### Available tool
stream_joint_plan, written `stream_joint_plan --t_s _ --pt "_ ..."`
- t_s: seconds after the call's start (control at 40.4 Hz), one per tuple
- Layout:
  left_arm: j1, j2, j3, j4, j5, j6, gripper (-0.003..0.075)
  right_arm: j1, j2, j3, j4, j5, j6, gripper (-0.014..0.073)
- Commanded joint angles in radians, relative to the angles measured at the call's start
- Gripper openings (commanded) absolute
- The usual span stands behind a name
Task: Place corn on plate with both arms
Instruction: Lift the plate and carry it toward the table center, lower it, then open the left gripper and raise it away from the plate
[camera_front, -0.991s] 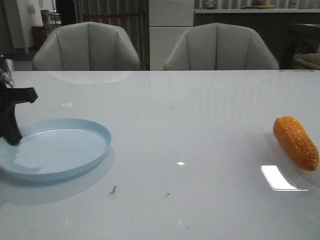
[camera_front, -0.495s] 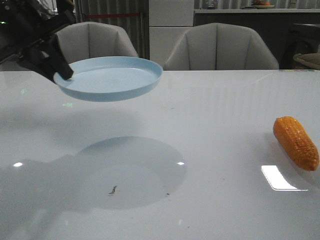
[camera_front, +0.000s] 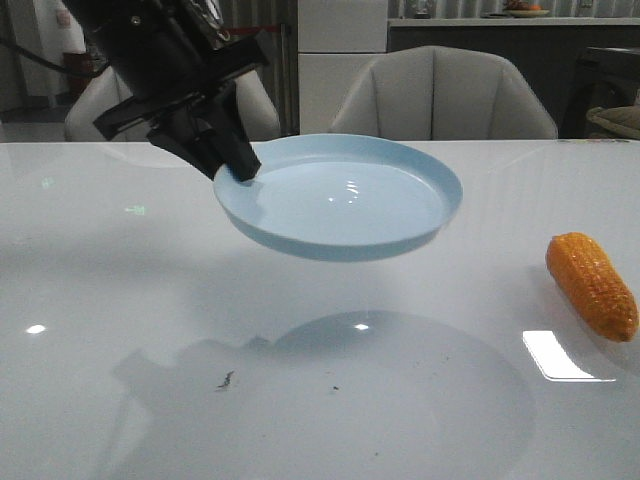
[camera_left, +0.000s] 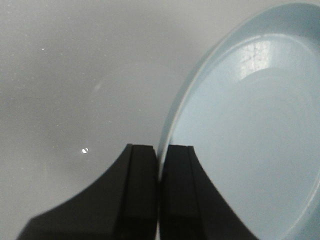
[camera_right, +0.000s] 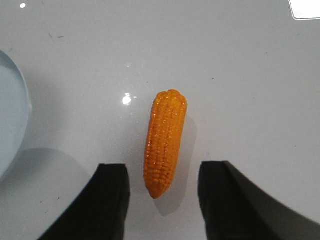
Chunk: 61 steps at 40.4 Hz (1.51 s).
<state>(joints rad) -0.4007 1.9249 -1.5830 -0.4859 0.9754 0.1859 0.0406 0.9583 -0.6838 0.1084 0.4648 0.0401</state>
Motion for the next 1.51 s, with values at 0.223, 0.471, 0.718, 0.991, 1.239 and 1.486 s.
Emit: stream_joint_plan --t_s 0.223,0.471,0.718,0.991,1.239,1.486 --pt "-0.061 -0.053 0.050 0.023 -0.112 -0.008 0.0095 -0.002 -0.006 -0.034 0.005 -0.068 -0.004 0.0436" --pt "-0.061 -0.053 0.162 0.025 -0.230 -0.008 0.0096 -0.002 -0.006 -0.034 0.005 -0.068 -0.004 0.0436" --pt "-0.061 -0.016 0.186 0.025 -0.240 -0.008 0.0160 -0.002 -0.006 -0.034 0.005 -0.068 -0.004 0.0436" --pt "-0.061 0.026 0.176 0.023 -0.200 -0.008 0.0393 -0.002 -0.006 -0.034 0.006 -0.064 -0.004 0.0436" --pt "-0.058 -0.025 0.059 0.071 -0.230 -0.002 0.0405 -0.002 -0.006 -0.034 0.008 -0.069 -0.004 0.0436" --pt "-0.053 -0.158 0.019 0.273 -0.273 0.000 0.0398 -0.002 -0.006 -0.034 0.008 -0.071 -0.004 0.0436"
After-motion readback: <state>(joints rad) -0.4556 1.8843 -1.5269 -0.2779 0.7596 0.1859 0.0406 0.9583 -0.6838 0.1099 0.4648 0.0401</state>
